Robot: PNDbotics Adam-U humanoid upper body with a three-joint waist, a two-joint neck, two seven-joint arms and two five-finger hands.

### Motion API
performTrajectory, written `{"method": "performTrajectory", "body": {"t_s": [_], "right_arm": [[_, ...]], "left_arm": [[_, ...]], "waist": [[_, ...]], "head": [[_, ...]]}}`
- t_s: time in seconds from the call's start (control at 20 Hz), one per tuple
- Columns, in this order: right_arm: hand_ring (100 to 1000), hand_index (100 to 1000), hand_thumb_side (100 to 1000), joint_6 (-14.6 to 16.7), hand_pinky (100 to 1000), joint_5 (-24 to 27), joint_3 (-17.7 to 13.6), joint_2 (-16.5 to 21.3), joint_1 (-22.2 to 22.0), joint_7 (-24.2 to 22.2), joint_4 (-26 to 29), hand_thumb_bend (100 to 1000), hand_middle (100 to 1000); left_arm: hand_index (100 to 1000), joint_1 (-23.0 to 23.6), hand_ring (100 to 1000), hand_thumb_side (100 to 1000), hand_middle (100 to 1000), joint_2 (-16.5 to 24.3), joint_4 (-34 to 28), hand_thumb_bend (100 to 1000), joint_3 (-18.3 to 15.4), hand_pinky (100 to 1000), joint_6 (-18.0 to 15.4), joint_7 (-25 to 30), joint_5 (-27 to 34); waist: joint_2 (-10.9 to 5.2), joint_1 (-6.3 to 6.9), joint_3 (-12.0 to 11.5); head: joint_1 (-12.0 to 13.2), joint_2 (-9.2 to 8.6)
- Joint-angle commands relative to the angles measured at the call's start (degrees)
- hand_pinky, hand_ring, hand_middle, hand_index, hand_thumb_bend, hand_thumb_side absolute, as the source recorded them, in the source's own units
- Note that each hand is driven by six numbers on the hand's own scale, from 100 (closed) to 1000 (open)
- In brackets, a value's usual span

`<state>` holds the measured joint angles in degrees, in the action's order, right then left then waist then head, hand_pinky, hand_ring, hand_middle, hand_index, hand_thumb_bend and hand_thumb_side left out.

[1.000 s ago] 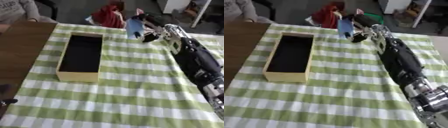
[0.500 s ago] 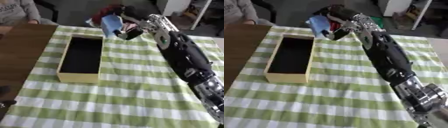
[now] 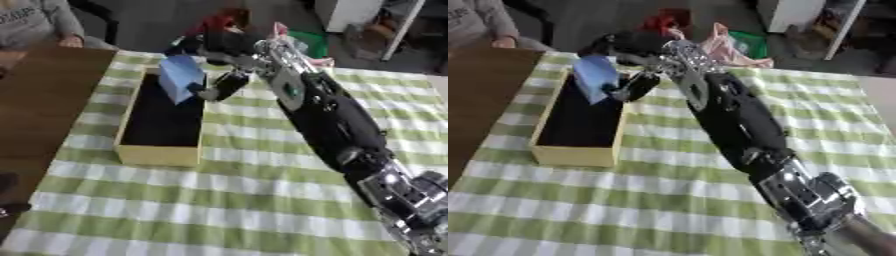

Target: Pick up objects on the table and place them in the box.

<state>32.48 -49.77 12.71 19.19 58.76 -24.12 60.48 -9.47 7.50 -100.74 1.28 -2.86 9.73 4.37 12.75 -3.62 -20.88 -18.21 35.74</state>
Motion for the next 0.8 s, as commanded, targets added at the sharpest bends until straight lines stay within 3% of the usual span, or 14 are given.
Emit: {"method": "performTrajectory", "body": {"t_s": [0.05, 0.2, 0.4, 0.6, 0.8], "right_arm": [[941, 967, 335, 0.2, 808, -0.52, 0.03, -0.83, 0.51, -0.87, -0.86, 100, 571], [952, 969, 384, 0.29, 810, -1.23, 0.09, -1.64, -0.19, -0.9, -2.06, 100, 654], [1000, 997, 466, 0.42, 834, -1.24, -0.13, -1.86, -0.53, -0.4, -2.6, 100, 899], [1000, 1000, 492, 0.21, 845, 0.52, -0.64, -1.44, -0.6, 0.42, -2.29, 100, 976], [1000, 1000, 501, -0.22, 852, 2.48, -0.79, -1.03, -0.63, 0.14, -1.76, 100, 992]], "left_arm": [[685, -0.68, 876, 580, 748, 0.16, -0.99, 100, 0.15, 648, -0.03, 0.25, 0.28], [686, -0.7, 877, 583, 749, 0.07, -1.0, 100, 0.12, 648, 0.05, 0.22, 0.25], [686, -0.62, 877, 583, 748, 0.02, -0.98, 100, 0.11, 648, 0.13, 0.2, 0.15], [686, -0.49, 877, 581, 748, 0.03, -0.97, 100, 0.07, 648, 0.12, 0.14, 0.17], [686, -0.35, 877, 581, 748, 0.02, -0.94, 100, 0.06, 648, 0.09, 0.12, 0.19]], "waist": [[-0.8, 0.43, -0.1], [-0.71, 0.47, 0.05], [-0.69, 0.55, 0.37], [-0.86, 0.7, 0.7], [-1.04, 0.81, 0.97]], "head": [[-0.23, 0.17], [-0.23, 0.09], [-0.15, 0.16], [-0.05, 0.21], [0.01, 0.29]]}}
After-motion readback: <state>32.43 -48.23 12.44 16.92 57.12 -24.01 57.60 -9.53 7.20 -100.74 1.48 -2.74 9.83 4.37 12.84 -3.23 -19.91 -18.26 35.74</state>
